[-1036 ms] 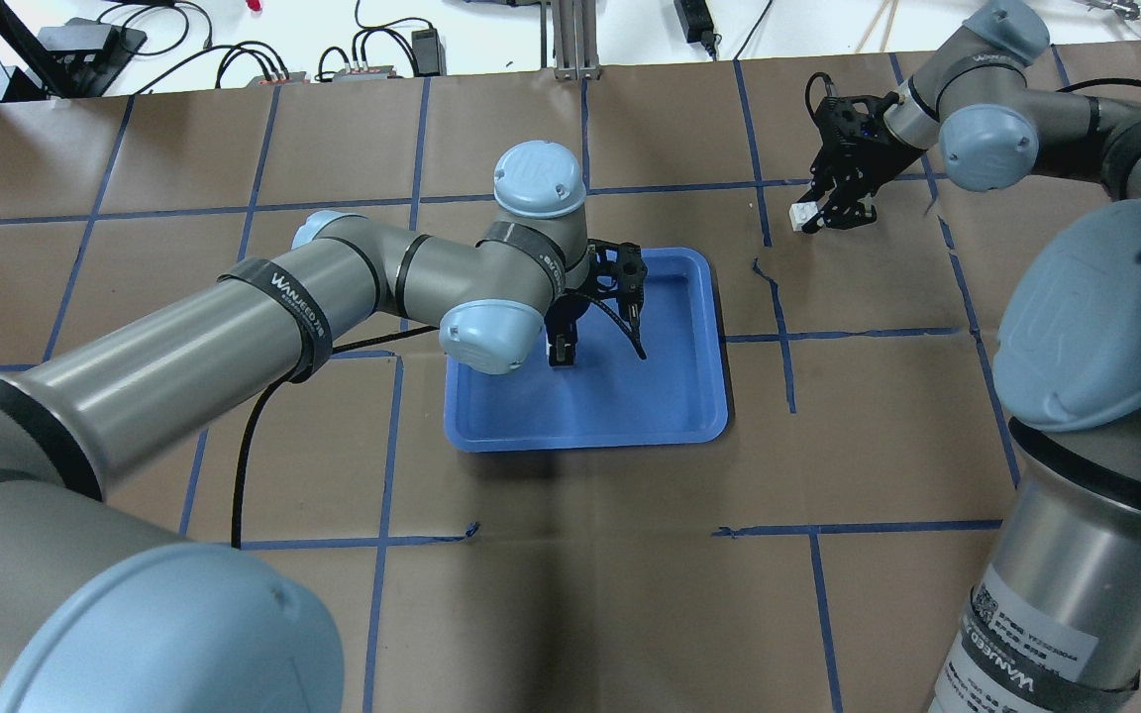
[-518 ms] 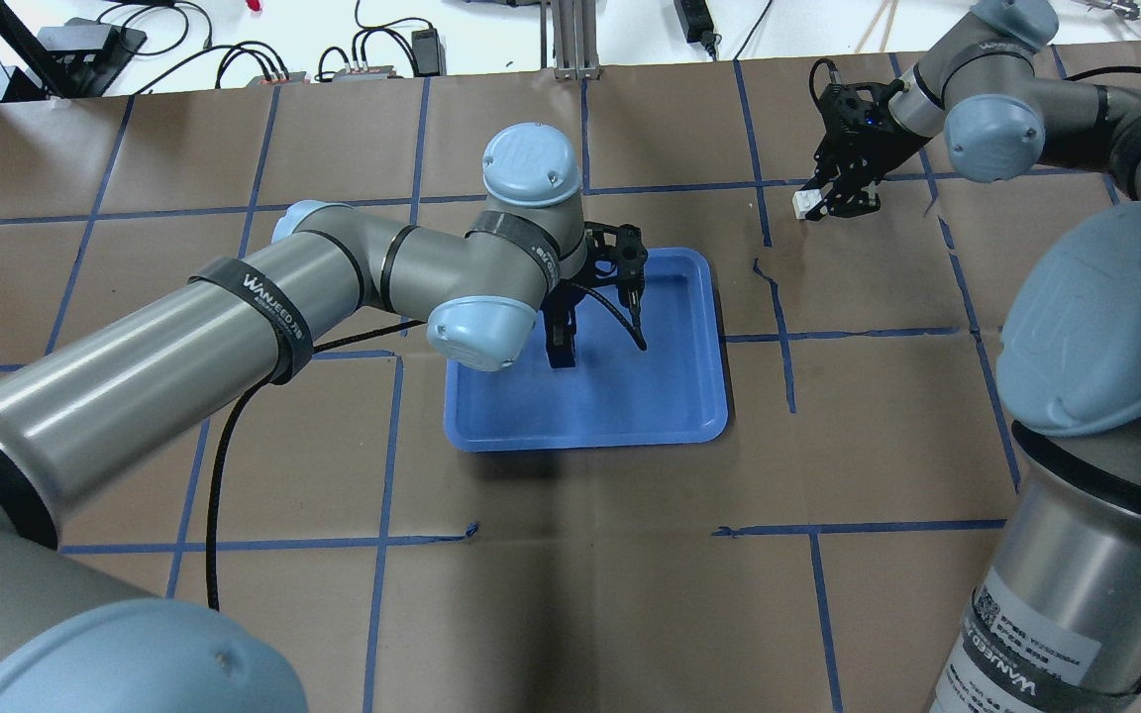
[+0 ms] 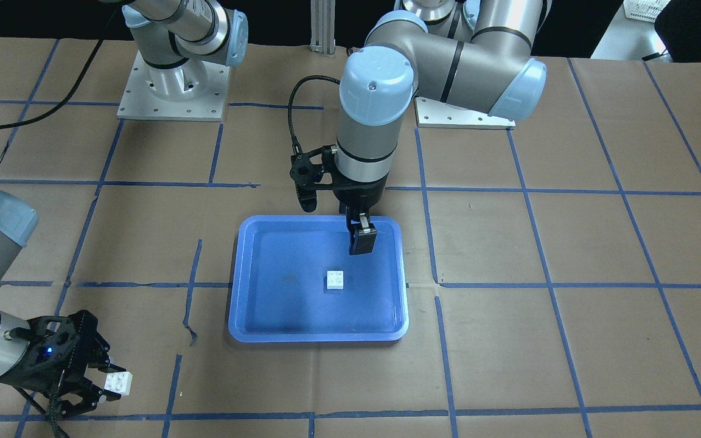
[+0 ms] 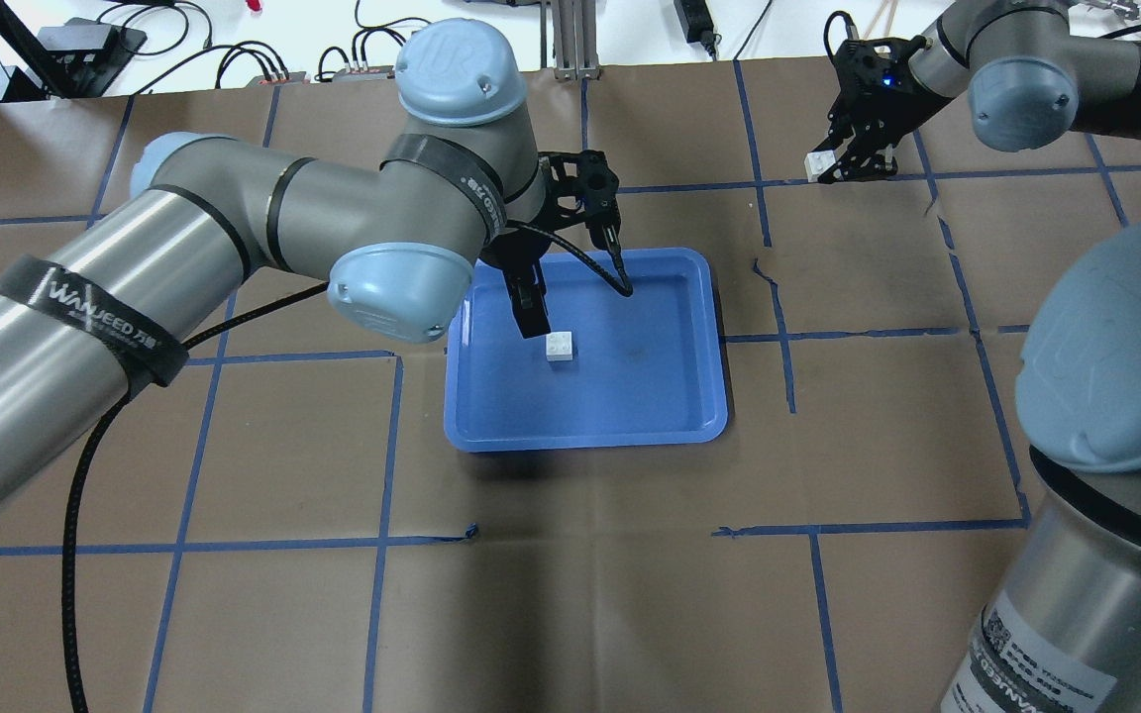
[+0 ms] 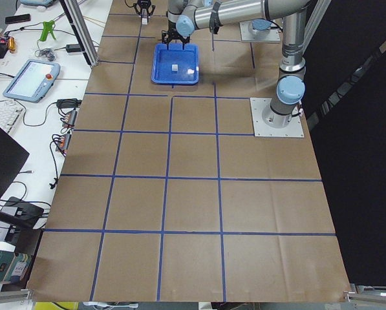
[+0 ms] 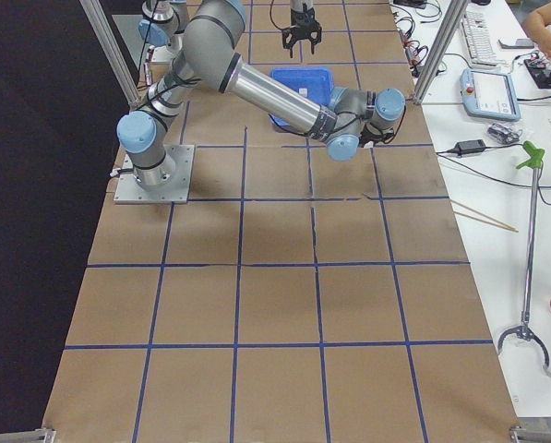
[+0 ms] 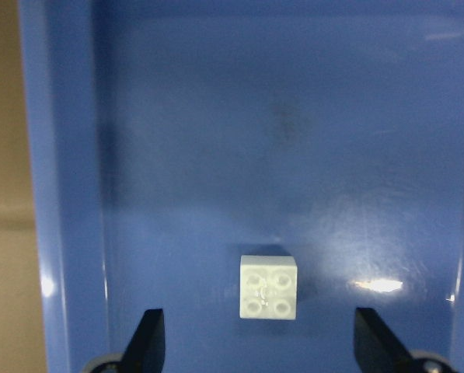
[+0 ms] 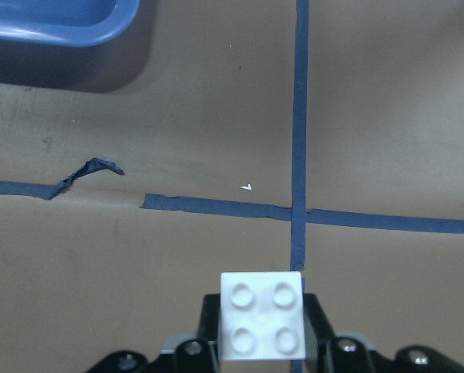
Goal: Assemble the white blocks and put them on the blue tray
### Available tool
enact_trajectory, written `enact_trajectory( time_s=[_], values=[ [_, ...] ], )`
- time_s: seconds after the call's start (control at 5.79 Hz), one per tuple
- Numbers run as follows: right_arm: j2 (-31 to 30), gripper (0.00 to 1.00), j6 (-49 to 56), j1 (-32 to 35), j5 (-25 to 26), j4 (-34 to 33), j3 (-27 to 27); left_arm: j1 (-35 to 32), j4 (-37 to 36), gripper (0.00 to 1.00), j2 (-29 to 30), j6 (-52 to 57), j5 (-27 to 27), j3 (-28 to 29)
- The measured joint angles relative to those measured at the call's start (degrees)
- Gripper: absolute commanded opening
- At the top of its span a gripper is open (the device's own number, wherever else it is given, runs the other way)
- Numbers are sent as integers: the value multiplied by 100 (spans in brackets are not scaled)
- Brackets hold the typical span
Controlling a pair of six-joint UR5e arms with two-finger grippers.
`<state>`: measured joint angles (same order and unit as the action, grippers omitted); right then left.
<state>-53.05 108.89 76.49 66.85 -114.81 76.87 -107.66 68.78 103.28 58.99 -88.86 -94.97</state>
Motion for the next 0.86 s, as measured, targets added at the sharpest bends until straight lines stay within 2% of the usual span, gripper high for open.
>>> enact_trajectory(
  time_s=[0.17,0.35,0.86],
  values=[
    [-217,24,-14,14,-4,76,39,224,722,90,-416,-312,-14,-21],
    [-475,24,-28,30,-2,190,161,489,1133,98,-660,-785,-31,-27],
    [-1239,24,-805,304,-57,204,1094,734,1200,99,-987,-4395,-246,24]
  ],
)
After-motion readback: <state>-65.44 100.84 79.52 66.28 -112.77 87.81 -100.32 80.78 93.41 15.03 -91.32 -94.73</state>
